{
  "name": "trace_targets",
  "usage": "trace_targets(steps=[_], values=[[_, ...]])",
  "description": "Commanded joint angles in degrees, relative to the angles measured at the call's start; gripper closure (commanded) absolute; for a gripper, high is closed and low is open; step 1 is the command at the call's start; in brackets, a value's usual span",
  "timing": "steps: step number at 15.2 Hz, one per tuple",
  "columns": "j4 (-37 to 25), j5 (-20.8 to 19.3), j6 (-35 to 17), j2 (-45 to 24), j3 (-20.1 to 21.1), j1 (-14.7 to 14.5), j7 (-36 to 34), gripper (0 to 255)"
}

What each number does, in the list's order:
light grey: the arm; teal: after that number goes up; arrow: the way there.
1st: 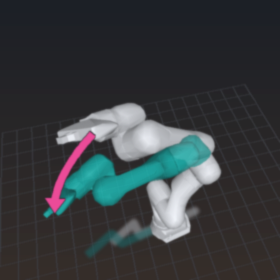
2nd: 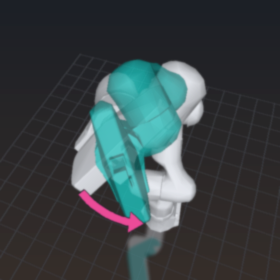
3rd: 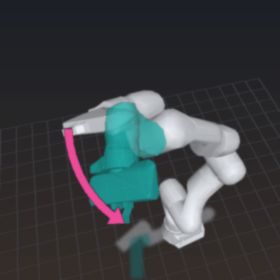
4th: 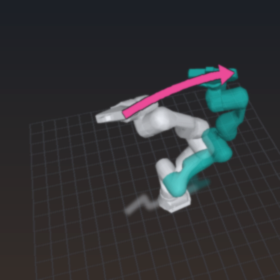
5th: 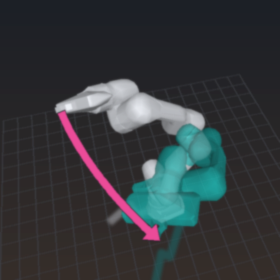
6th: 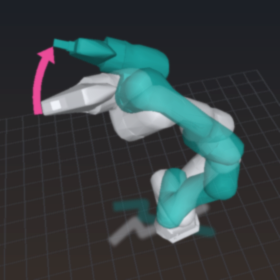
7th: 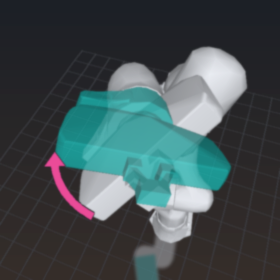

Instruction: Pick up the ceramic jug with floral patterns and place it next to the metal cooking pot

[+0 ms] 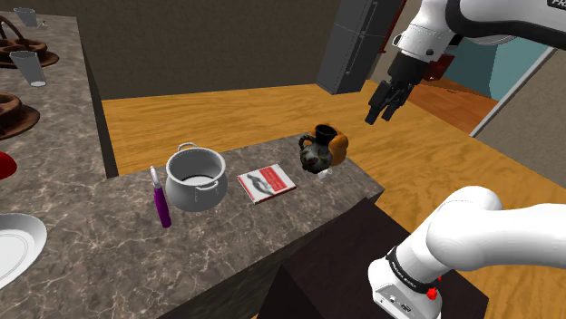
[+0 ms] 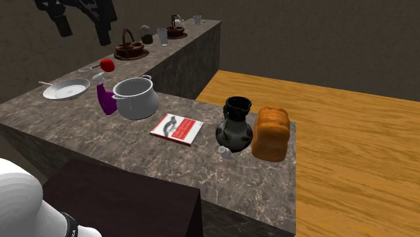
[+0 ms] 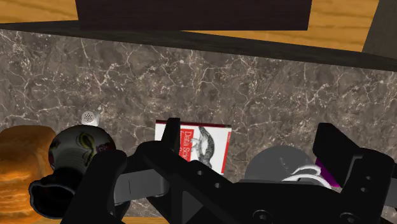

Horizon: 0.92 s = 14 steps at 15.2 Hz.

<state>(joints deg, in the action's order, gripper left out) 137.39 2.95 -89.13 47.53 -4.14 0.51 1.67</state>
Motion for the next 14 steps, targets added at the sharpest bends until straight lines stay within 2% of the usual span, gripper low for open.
trace_targets(steps=[1, 7, 14], values=[[0.0, 0.0, 0.0, 0.0, 0.0, 0.0, 0.0, 0], [-0.25, -2.97, -8.28, -9.57, -4.43, 1.31, 4.78, 0], [-3.84, -4.53, -16.94, -22.89, -9.42, 2.25, 10.24, 0]])
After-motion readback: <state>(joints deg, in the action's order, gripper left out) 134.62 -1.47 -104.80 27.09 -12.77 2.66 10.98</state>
